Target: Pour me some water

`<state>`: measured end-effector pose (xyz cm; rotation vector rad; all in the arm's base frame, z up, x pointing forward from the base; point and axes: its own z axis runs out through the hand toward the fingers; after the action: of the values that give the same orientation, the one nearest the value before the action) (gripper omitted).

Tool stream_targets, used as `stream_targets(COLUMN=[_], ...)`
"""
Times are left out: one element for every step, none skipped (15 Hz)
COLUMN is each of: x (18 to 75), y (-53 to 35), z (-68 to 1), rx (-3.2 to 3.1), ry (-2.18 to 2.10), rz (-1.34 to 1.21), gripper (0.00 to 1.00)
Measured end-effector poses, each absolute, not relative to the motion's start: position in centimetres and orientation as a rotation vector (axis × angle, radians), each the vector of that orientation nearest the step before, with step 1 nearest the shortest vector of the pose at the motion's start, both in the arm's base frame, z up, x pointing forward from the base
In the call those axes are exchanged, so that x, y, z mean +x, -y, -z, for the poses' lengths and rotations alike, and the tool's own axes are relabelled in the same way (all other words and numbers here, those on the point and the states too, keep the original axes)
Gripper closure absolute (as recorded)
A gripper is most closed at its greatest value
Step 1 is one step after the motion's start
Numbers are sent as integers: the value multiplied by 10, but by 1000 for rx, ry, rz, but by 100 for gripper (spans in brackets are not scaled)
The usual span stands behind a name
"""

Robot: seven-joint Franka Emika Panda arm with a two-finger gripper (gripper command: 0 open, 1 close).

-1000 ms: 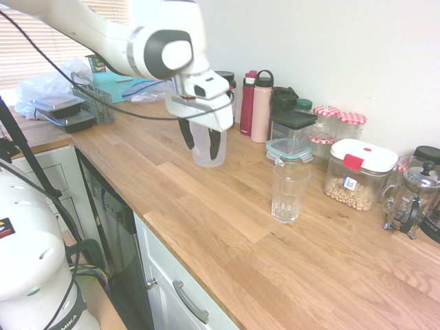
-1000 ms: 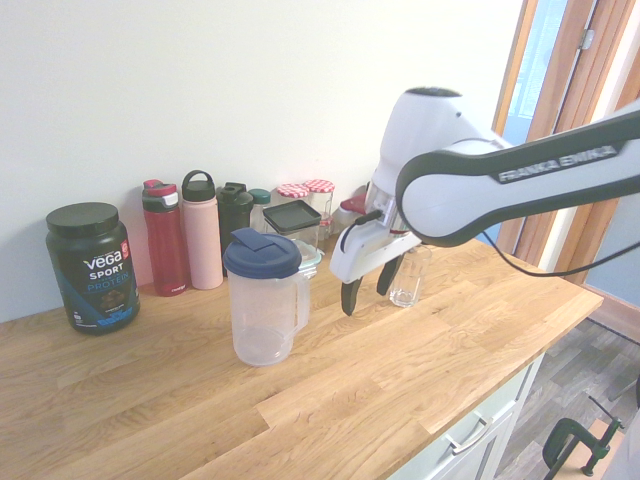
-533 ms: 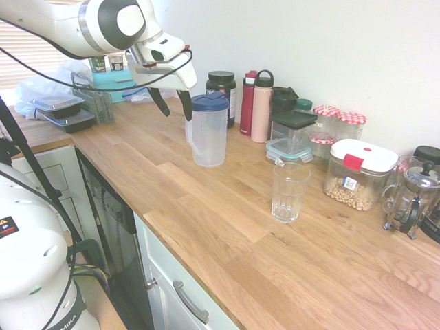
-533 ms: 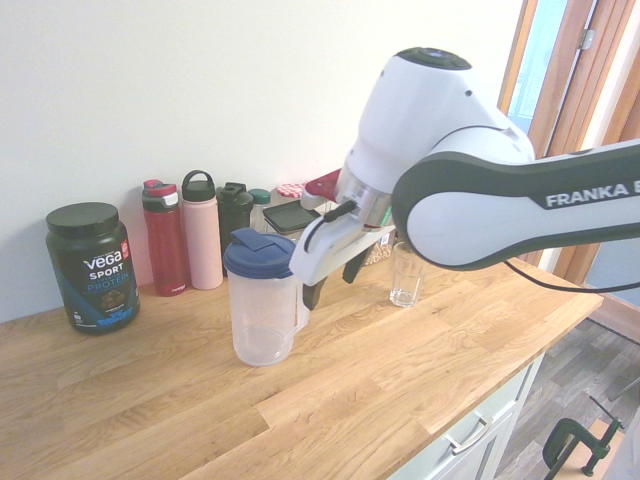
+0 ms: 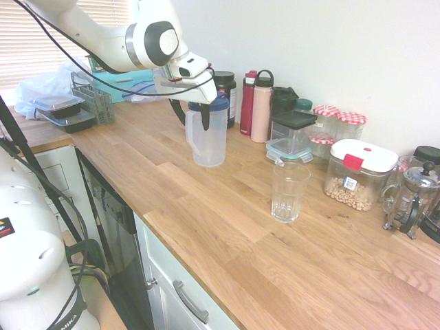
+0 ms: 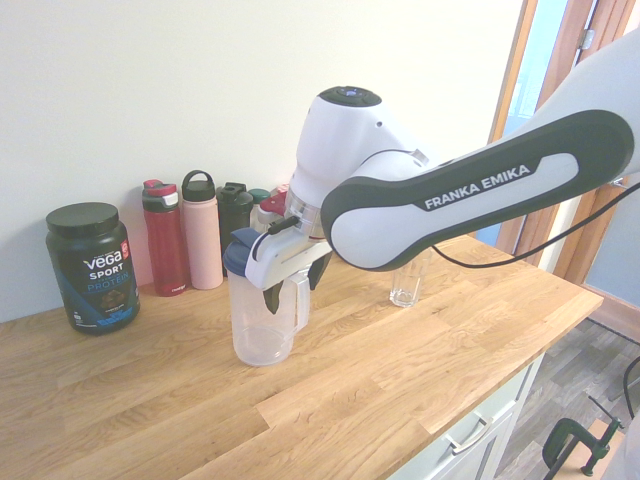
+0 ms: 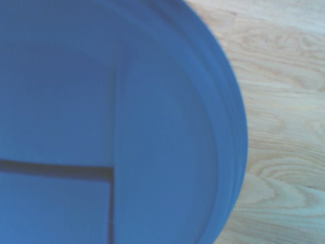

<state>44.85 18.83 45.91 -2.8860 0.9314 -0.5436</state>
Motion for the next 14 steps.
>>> stream_targets(x=[451, 453, 455, 456, 457, 458, 459, 460, 461, 462, 462, 462, 462, 462], y=[-186, -184, -182, -182, -182, -183, -184, -185, -186, -188, -189, -189, -190, -191], z=[-458, -456, -454, -452, -450, -449, -448, -447, -447, -448, -447, -446, -446, -446], rx=[-2886, -2883, -2881, -2881, -2882, -2883, -2883, -2884, -2883, -2883, -2885, -2888, -2890, -2891], ry=[-937, -942, -943, -942, -939, -936, -935, -933, -929, -926, -924, -924, -924, -925], rz=[539, 536, 534, 531, 527, 522, 517, 514, 513, 513, 512, 514, 518, 520], gripper=[100, 100, 100, 100, 100, 100, 100, 100, 100, 100, 100, 100, 100, 100])
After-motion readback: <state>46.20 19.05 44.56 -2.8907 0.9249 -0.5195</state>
